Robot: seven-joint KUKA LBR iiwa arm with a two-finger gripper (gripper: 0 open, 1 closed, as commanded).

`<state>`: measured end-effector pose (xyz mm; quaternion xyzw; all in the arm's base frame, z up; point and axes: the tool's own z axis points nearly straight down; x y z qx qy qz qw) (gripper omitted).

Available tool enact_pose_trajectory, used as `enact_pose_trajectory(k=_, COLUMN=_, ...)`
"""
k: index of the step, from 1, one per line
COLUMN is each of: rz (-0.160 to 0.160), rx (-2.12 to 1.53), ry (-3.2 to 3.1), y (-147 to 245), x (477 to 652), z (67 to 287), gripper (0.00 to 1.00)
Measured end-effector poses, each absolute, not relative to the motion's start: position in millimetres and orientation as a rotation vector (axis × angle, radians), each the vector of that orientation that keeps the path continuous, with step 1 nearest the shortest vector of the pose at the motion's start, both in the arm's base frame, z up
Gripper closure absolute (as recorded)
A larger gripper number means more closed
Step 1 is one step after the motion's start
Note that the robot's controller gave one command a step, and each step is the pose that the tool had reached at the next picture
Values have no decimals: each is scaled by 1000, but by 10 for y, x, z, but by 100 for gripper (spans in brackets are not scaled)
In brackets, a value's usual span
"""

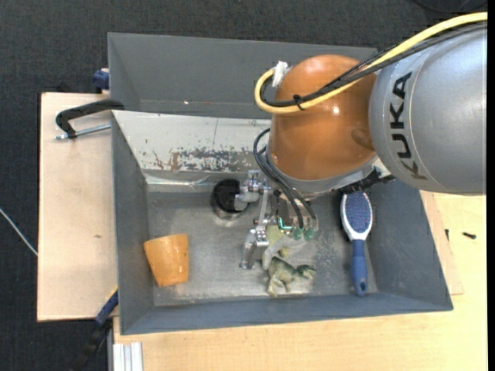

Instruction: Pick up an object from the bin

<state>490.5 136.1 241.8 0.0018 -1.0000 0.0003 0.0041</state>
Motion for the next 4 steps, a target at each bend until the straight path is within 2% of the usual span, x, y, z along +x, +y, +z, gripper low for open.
enact_pose_trajectory(k=1, rz=5, rx=-134, ry=-3132, y=596, x=5086, z=1468, gripper=0)
enact_pose_trajectory(k=2, rz=-5, rx=-239, ry=-3138, y=187, x=5450, z=696, gripper=0)
enact_pose_trajectory(k=3, rz=-5, rx=-232, ry=-3140, y=205, x=5449, z=735, gripper=100)
enact_pose_trajectory(k=4, rz=-1, rx=135, ry=-3152, y=282, x=5497, z=2121, gripper=100)
